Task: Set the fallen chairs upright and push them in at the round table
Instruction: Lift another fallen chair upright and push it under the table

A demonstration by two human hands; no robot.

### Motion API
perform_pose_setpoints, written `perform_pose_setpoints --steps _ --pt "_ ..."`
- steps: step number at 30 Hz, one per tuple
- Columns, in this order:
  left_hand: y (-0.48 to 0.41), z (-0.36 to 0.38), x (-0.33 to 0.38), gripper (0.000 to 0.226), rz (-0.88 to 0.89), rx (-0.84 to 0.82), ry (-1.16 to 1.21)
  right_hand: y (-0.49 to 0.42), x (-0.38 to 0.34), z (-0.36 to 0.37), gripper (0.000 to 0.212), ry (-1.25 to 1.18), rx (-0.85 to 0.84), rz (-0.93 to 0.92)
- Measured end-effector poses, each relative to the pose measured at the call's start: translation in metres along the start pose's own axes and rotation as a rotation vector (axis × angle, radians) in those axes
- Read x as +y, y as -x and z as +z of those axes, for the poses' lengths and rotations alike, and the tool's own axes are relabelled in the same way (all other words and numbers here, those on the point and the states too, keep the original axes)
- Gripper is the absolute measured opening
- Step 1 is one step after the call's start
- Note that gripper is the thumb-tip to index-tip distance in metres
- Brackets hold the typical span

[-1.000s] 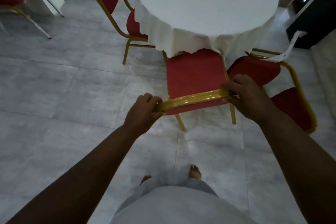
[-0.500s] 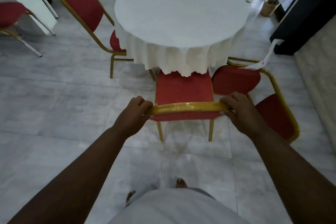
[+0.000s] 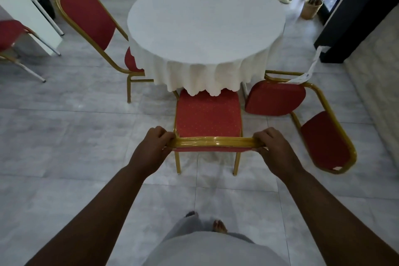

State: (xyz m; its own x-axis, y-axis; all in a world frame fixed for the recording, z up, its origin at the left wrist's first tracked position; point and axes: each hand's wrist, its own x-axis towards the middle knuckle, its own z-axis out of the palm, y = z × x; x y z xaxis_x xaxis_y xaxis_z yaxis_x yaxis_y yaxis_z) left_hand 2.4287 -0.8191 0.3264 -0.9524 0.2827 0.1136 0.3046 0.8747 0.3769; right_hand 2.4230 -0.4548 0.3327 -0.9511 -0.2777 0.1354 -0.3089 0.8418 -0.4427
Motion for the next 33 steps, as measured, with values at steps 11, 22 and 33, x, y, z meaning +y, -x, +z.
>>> perform_pose_setpoints --steps 11,22,33 --pt "0.044 0.043 0.028 0.111 -0.101 0.022 0.056 0.051 -0.027 0.033 0.117 0.174 -0.163 0.086" --pt "-0.014 0.028 -0.008 0.117 -0.072 -0.113 0.024 -0.014 -0.014 0.032 0.120 0.132 -0.199 0.071" --pt "-0.062 0.021 -0.028 0.123 -0.078 -0.182 0.035 -0.067 -0.007 0.026 0.124 0.142 -0.284 0.115"
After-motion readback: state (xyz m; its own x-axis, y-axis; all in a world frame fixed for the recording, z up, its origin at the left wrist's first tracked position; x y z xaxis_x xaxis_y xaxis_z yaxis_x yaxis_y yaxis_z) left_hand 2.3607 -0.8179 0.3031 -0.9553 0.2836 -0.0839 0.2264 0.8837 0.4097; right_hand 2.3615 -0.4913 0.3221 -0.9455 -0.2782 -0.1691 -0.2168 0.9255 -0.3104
